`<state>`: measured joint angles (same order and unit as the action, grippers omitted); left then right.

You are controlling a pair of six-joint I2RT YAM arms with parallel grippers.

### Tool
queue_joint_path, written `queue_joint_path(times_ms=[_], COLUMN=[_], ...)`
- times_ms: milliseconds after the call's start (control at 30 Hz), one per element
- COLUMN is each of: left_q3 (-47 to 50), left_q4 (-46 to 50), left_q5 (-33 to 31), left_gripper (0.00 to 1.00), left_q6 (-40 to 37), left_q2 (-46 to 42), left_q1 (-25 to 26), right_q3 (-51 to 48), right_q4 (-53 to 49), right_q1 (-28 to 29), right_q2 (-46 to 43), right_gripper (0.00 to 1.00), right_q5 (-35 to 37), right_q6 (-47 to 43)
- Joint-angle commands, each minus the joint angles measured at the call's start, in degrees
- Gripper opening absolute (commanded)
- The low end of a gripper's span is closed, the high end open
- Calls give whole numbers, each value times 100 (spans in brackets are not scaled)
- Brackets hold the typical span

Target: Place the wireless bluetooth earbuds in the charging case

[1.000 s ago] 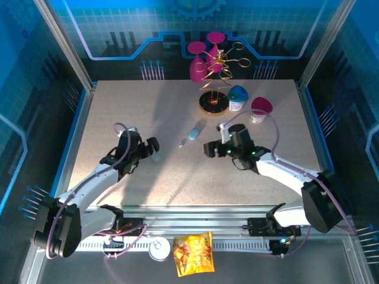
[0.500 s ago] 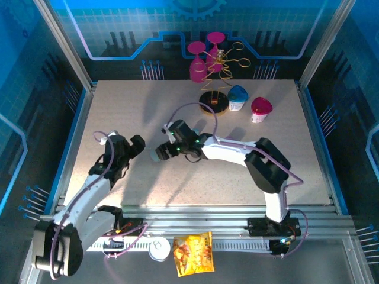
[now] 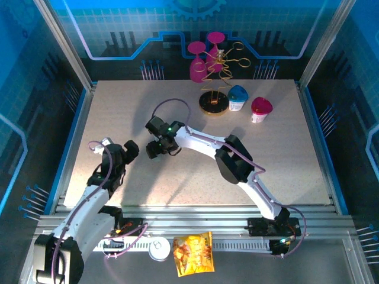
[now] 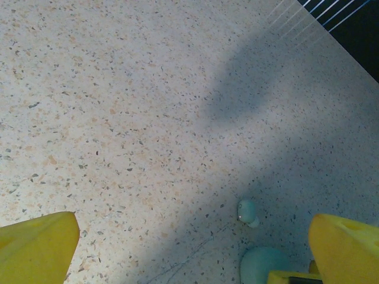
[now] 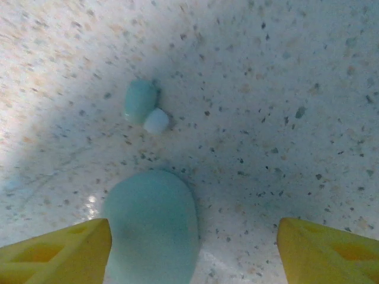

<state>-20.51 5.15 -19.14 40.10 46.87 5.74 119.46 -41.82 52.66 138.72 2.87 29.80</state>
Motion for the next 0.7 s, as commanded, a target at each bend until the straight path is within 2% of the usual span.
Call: queue_joint_path(times_ms=[0,200,333,567,667], left_q3=[125,204,217,232,230], left_q4=[-227,-347,-433,-472,-491], left_q5=[-162,-132,-82,-18,30], left_gripper=[99,99,99,99,99], left_q6=[-152,-229,-252,-256,-256], left_q2=[-27,-126,-108,-83,-82], left_q1=[-64,-59,-56,-55,-56], right_q3=[640,1422,1869,2009,2006], right_q4=[-984,-1292,-1489,-1535,-1515], right_q1=[90,112,121,104,95], right_q2=[372,882,1175,1342,1311], right_gripper=[70,64,64,64,54], right_q5=[95,88,-30,-137,-195], right_q6=[28,-17,-27,-9,2])
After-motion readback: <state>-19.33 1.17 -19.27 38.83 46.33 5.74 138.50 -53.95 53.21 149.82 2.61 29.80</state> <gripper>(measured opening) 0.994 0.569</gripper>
